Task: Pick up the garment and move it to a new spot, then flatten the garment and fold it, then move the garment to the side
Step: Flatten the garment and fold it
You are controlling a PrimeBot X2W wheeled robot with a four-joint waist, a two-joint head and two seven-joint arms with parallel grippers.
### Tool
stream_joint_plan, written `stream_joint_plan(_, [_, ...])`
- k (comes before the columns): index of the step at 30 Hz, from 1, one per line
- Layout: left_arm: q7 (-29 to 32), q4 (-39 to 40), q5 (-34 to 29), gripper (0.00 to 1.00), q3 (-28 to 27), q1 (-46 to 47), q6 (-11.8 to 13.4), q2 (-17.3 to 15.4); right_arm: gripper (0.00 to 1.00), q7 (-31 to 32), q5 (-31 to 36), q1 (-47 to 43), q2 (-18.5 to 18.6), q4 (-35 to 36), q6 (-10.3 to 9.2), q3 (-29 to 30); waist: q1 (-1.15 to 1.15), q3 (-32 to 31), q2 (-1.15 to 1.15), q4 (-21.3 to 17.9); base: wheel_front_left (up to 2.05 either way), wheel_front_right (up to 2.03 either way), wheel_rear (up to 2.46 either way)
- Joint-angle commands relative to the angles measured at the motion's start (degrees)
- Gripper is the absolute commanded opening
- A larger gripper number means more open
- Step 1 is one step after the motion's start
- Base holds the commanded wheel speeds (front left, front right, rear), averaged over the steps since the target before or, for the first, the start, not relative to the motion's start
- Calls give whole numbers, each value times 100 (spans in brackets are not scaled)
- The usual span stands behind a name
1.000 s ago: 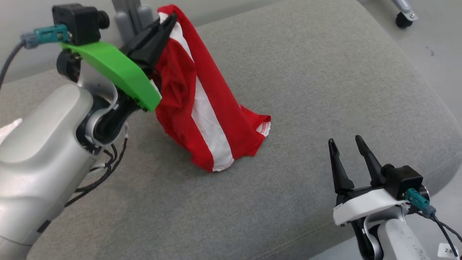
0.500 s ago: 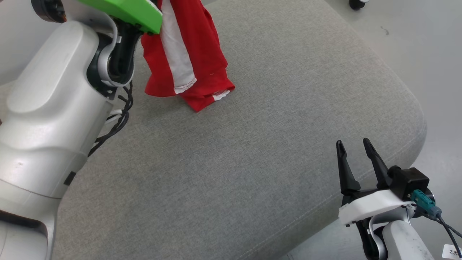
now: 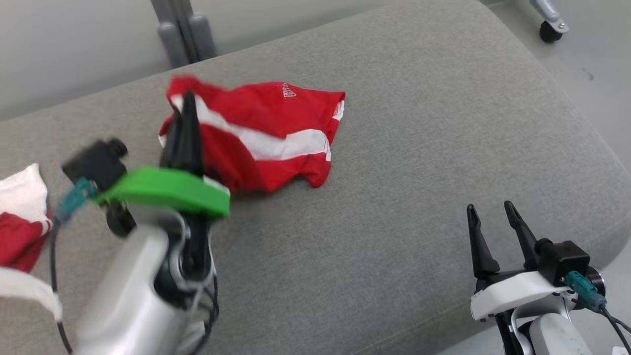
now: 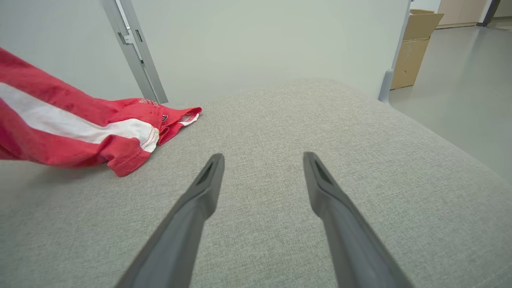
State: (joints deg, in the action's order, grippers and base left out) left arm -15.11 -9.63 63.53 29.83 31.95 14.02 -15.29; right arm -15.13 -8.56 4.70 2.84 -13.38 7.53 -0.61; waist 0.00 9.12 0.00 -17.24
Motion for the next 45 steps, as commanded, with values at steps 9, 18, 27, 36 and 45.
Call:
stream_joint_plan(9, [-4, 85, 80, 0, 456, -2803, -1169, -79, 100, -2, 309, -249, 12, -16, -8, 129, 0, -394, 0, 956, 0, 0, 0])
stream_joint_plan(18, [19, -1112, 226, 0, 244, -3404, -1843, 128, 100, -2, 418, -466, 53, -85, -8, 42, 0, -717, 0, 1324, 0, 0, 0])
stream_joint_plan(27, [40, -1733, -64, 100, 404, -3169, -2102, -159, 100, -2, 409, -572, 68, -106, -8, 13, 0, -821, 0, 1278, 0, 0, 0])
stream_joint_plan(36, [139, -1550, -407, 100, 216, -3498, -1200, -719, 100, -3, 389, -612, 45, -43, -8, 37, 0, -851, 0, 979, 0, 0, 0])
stream_joint_plan(45, [224, 128, -1206, 100, 432, -2901, -512, -878, 100, -2, 385, -444, 44, -3, -8, -53, 0, -624, 0, 677, 0, 0, 0])
